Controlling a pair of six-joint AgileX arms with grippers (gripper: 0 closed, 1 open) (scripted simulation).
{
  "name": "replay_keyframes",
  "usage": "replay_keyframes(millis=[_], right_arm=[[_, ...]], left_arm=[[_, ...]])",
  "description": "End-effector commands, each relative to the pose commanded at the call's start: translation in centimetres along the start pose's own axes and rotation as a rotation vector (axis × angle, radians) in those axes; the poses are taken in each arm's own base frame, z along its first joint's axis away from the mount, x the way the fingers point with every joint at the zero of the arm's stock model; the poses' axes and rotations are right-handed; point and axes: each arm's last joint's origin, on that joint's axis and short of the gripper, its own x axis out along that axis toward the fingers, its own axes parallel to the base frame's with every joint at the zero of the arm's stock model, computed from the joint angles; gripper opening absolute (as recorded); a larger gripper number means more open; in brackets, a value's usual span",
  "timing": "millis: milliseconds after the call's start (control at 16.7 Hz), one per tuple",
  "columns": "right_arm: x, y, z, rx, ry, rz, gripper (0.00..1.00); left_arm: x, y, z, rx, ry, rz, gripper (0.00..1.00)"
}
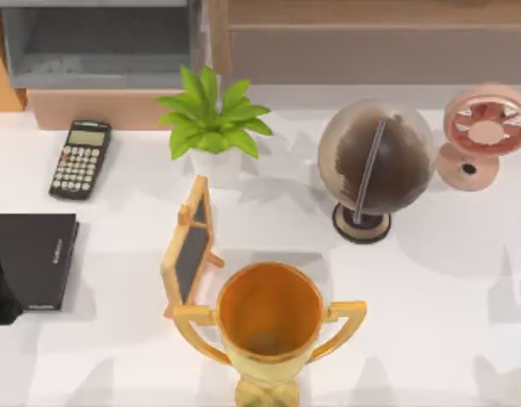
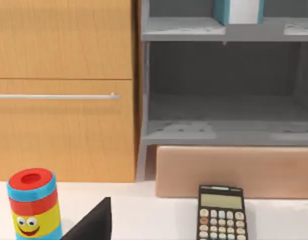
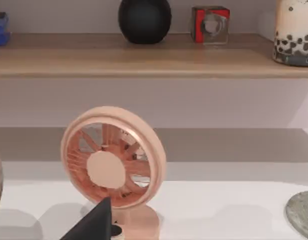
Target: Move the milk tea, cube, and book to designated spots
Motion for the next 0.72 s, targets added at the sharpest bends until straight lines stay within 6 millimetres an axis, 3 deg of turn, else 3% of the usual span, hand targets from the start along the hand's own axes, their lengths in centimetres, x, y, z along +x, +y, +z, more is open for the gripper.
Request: replay_keyframes(millis=[180, 300, 540, 720], right_arm=[[0.0, 0.0, 0.3, 0.0, -0.005, 0.0, 1.0], [0.1, -0.1, 1.6, -0.003, -0.027, -0.002, 1.0], [1.5, -0.7, 6.5, -0.015, -0.085, -0.008, 1.0], [4.8, -1.7, 10.3, -0.026, -0.093, -0.011, 1.0]], left_arm=[[0.0, 0.0, 0.0, 0.0, 0.0, 0.0, 1.0], [0.0, 0.0, 0.0, 0.0, 0.0, 0.0, 1.0], [0.0, 0.0, 0.0, 0.0, 0.0, 0.0, 1.0], [0.0, 0.0, 0.0, 0.0, 0.0, 0.0, 1.0]])
